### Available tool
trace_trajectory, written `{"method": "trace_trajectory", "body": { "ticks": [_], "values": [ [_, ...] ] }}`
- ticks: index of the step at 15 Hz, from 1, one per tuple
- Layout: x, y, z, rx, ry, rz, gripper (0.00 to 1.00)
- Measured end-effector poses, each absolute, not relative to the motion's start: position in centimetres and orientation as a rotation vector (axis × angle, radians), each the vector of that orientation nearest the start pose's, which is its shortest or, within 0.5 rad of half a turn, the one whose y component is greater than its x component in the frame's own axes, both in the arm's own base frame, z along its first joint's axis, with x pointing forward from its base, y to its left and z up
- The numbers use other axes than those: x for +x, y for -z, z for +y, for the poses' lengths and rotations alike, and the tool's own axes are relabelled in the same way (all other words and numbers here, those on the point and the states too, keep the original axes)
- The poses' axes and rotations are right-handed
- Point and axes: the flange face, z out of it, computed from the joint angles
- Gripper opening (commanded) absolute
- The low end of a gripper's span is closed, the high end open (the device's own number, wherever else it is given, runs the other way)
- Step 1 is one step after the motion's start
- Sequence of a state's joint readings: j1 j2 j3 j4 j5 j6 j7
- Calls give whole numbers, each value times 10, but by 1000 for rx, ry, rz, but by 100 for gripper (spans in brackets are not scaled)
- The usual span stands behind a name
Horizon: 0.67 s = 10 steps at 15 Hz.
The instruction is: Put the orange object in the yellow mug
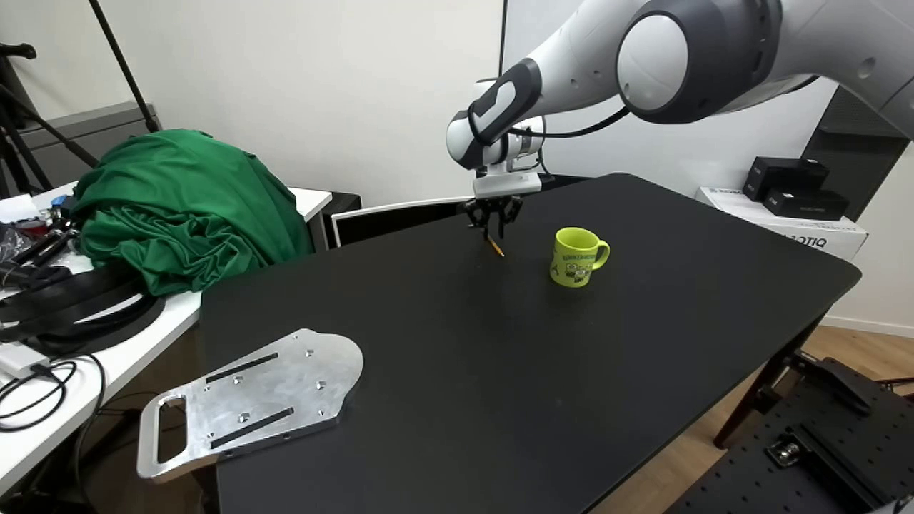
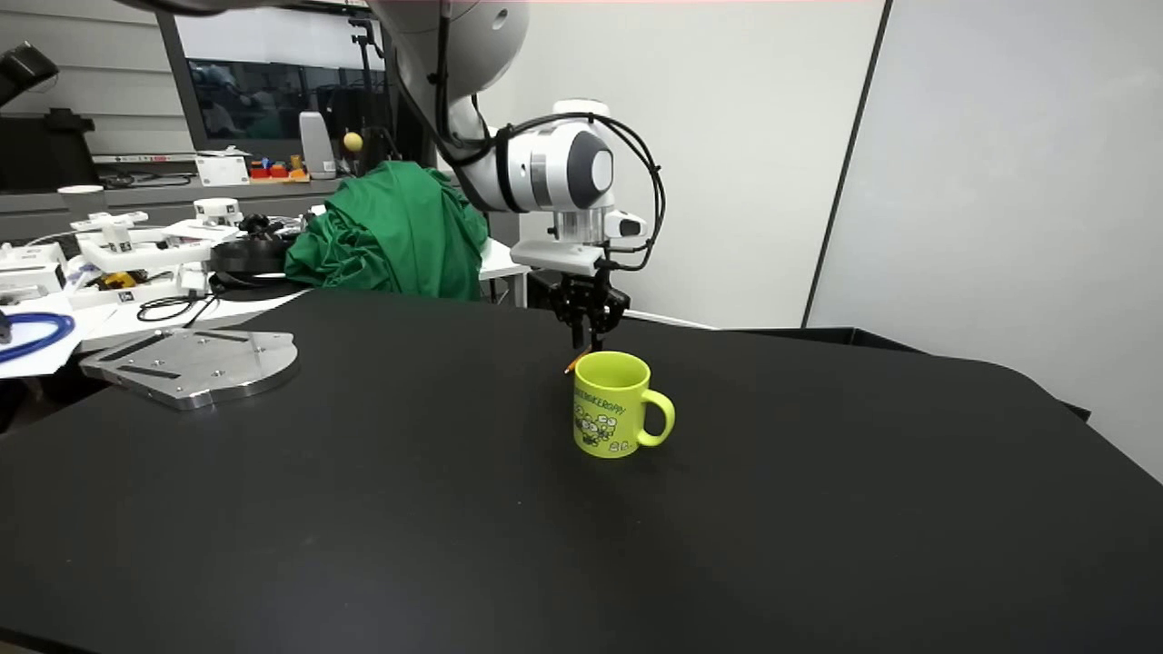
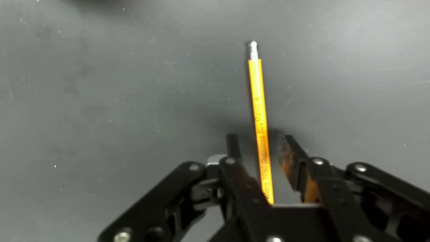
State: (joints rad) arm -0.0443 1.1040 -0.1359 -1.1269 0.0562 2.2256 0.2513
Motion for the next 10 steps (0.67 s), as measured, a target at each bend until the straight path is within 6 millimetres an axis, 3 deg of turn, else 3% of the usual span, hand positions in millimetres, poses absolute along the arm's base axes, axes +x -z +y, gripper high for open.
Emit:
{"method": "trace_trajectory", "body": {
  "ticks": [2,5,6,8,10],
  "values": [
    [754,-127,-104,-3157,6,626,64],
    [753,-121,-104,-3158,-7,626,86],
    [752,-119,-104,-3158,-13,626,42],
    [751,-114,-103,-3160,-21,624,45],
    [751,-115,-103,-3160,-17,621,31]
  ]
}}
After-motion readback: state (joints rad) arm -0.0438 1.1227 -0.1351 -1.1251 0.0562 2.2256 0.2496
